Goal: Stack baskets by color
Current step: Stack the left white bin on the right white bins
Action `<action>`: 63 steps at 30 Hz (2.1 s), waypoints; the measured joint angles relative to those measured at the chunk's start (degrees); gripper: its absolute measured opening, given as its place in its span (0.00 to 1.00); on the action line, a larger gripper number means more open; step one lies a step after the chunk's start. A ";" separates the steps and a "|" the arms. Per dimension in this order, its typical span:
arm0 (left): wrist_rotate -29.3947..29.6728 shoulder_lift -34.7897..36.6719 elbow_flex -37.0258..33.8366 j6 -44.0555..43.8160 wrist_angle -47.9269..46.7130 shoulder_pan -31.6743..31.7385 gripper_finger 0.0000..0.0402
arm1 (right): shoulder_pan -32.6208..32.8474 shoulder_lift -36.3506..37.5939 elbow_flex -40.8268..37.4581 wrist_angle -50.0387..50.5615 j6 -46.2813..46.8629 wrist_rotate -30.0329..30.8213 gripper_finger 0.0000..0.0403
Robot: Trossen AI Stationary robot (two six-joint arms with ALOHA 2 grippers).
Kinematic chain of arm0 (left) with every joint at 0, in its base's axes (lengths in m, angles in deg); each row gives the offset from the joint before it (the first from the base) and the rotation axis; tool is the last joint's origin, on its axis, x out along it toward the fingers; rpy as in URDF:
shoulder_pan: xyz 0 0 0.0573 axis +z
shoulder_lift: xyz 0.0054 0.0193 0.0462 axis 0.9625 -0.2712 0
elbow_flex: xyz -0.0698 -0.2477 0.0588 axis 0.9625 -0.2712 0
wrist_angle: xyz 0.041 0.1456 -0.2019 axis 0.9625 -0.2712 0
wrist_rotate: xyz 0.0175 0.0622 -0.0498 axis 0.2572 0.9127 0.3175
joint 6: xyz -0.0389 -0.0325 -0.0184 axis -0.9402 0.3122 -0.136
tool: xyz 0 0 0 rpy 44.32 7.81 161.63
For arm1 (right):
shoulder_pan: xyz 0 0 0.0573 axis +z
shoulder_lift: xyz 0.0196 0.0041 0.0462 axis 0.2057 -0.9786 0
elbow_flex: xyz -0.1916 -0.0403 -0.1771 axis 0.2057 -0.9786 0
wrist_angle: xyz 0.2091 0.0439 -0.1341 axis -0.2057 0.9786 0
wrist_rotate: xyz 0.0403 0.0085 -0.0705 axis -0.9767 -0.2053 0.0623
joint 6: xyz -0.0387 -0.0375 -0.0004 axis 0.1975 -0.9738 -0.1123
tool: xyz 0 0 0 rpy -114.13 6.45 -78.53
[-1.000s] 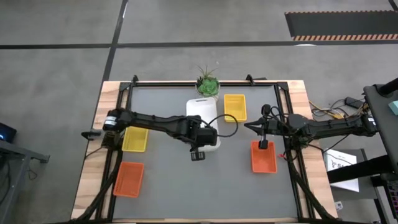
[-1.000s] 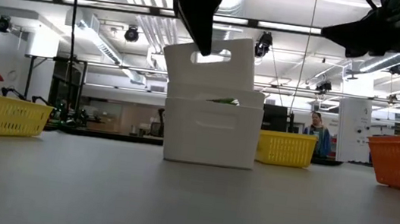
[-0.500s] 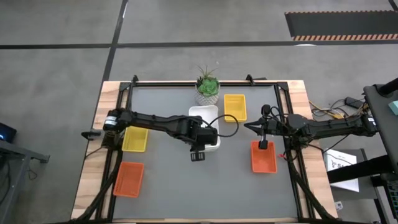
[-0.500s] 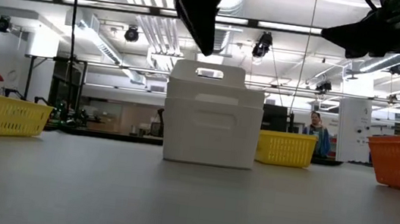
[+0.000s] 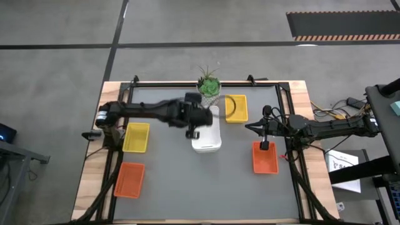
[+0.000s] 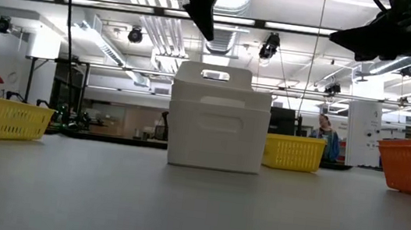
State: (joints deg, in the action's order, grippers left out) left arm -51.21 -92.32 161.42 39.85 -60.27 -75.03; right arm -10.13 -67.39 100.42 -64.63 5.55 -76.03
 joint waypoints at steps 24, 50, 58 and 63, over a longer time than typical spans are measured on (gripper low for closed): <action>-0.20 1.73 -12.85 5.62 17.79 8.80 0.00 | 0.00 0.00 0.00 0.19 0.22 0.04 0.02; -4.17 6.27 -22.67 4.40 30.35 8.71 0.00 | -0.02 0.00 0.00 0.45 1.09 1.49 0.02; -4.52 6.37 -22.64 4.00 30.23 8.86 0.00 | -0.02 0.02 0.00 0.45 1.60 1.49 0.02; -5.03 6.47 -23.06 3.56 30.34 8.90 0.00 | -0.02 0.02 0.00 0.45 1.60 1.49 0.02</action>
State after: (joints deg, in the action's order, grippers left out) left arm -56.25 -85.85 138.36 43.41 -29.93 -66.12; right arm -10.15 -67.37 100.42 -64.18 7.15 -74.55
